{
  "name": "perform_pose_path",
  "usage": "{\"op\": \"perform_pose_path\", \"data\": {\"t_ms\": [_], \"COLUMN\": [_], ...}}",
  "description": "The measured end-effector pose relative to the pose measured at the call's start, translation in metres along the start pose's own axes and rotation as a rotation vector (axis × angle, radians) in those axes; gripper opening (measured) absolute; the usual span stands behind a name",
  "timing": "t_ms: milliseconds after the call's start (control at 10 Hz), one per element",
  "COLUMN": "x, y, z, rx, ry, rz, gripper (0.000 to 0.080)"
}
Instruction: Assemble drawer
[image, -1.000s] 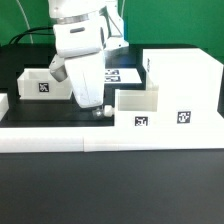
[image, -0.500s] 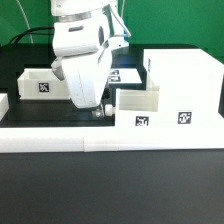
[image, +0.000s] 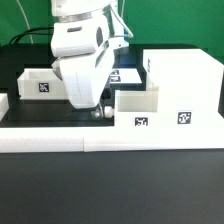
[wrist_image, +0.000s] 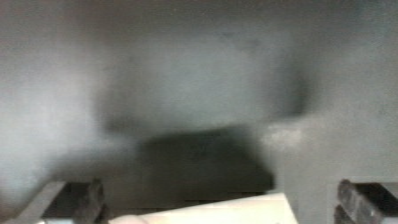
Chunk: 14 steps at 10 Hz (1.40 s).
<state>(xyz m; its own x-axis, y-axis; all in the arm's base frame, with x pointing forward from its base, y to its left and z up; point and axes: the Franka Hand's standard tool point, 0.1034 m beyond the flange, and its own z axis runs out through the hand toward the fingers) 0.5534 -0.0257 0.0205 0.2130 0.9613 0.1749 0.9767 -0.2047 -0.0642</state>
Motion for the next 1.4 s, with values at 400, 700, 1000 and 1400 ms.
{"op": "perform_pose_path", "data": {"t_ms": [400, 700, 1000, 1400], "x": [0.018, 0.016, 0.015, 0.013], "y": [0.024, 0.026, 0.023, 0.022], "z": [-0.010, -0.009, -0.004, -0.004], "rx": [-0.004, -0.022, -0.056, -0.051], "ry": [0.004, -0.037, -0.049, -0.052], "rz": [-0.026, 0.006, -0.012, -0.045], "gripper": [0.0649, 0.0649, 0.0649, 0.0649]}}
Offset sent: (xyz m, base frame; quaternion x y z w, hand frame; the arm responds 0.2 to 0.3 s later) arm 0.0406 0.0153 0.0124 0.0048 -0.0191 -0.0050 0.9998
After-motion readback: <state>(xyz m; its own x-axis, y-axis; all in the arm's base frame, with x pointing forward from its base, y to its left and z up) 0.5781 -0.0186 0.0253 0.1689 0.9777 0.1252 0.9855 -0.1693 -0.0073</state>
